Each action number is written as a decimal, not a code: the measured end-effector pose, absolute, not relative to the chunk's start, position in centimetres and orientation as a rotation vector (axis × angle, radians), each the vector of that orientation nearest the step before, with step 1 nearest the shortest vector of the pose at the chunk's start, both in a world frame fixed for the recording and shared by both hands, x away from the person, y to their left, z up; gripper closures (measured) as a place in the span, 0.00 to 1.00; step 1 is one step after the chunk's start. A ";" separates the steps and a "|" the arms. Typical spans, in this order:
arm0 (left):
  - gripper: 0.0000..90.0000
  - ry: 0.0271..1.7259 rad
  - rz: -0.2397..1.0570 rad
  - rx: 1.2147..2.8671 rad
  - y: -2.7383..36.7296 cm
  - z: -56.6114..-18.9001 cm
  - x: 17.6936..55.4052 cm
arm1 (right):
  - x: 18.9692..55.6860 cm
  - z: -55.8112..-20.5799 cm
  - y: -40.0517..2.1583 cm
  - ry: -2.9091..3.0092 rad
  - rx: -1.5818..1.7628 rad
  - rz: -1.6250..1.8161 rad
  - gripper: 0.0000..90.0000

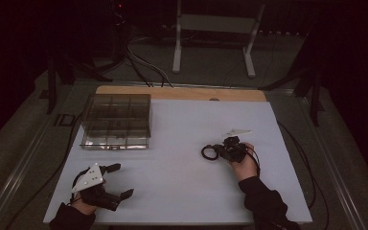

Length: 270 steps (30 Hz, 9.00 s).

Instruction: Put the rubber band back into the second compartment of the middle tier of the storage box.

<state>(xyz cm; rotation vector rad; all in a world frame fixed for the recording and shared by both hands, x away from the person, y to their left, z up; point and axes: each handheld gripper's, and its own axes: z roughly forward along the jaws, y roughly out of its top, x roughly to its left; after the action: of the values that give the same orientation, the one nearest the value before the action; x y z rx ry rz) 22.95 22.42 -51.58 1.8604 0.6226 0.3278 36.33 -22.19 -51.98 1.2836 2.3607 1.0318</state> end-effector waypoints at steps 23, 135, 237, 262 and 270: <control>0.00 0.623 0.323 1.855 22.4 -51.5 22.9 | 36.0 -48.9 -17.1 2.412 1.150 1.068 0.97; 0.00 0.602 0.316 1.837 22.6 -51.3 22.6 | 41.0 -48.3 10.4 2.637 0.927 1.022 0.96; 0.00 0.588 0.315 1.859 22.1 -51.5 22.9 | 37.0 -40.6 -9.4 2.426 0.804 1.366 0.00; 0.00 0.584 0.313 1.866 21.9 -51.5 23.0 | 35.2 -44.1 -17.0 2.379 0.886 1.325 0.00; 0.00 0.583 0.314 1.867 21.9 -51.5 23.0 | 34.5 -46.2 -19.3 2.372 0.938 1.311 0.00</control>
<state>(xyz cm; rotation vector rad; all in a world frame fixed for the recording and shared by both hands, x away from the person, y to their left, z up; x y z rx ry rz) 23.01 21.92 -51.49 1.8674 0.5831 0.3138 34.49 -19.29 -46.15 0.9377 2.3724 1.3106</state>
